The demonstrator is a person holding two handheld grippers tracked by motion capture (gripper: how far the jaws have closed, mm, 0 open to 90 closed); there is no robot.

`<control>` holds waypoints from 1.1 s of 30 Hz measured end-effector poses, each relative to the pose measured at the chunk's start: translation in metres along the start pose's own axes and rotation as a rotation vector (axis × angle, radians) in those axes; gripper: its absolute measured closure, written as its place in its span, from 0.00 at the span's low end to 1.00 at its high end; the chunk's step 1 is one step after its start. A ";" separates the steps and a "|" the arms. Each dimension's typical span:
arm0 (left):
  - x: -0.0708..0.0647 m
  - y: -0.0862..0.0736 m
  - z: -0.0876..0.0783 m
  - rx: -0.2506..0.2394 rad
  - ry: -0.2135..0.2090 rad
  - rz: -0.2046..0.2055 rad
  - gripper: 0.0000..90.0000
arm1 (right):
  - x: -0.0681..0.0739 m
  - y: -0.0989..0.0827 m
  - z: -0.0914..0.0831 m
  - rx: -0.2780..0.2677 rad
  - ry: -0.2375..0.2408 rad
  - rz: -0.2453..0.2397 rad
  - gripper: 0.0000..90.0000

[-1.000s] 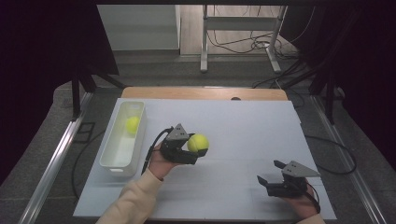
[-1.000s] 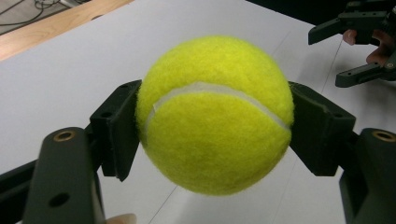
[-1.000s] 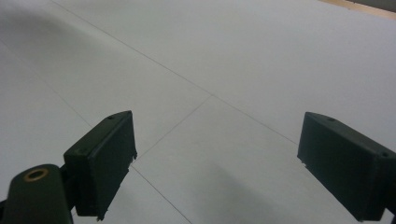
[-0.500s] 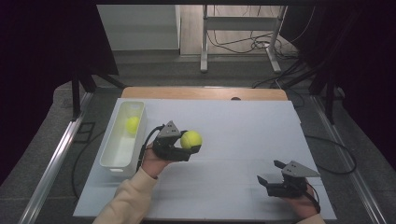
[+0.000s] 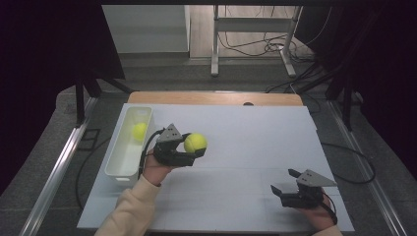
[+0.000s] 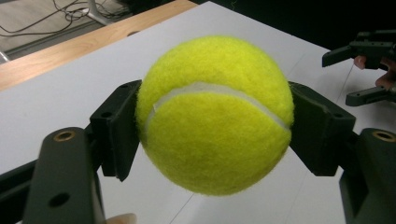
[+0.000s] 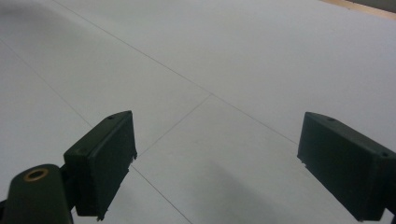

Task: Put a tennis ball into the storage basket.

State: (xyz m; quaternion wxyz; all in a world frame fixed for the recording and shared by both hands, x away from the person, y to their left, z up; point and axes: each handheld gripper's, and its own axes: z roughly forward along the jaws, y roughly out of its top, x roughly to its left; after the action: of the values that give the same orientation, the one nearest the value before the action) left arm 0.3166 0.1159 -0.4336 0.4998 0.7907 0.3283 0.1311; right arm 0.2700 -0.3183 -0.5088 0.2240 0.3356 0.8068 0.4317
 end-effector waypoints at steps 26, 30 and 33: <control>0.018 0.002 -0.025 -0.036 0.047 -0.037 0.29 | 0.000 0.000 0.000 0.001 -0.002 -0.002 0.13; 0.020 0.002 -0.027 -0.039 0.053 -0.041 0.29 | 0.000 0.000 0.000 0.000 -0.002 -0.002 0.13; 0.023 0.002 -0.031 -0.045 0.063 -0.049 0.29 | 0.000 0.000 0.000 0.001 -0.002 -0.002 0.13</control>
State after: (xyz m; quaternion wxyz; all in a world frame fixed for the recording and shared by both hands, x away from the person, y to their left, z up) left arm 0.3181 0.1525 -0.4198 0.5100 0.7664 0.3600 0.1513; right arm 0.2700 -0.3185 -0.5087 0.2253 0.3353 0.8070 0.4309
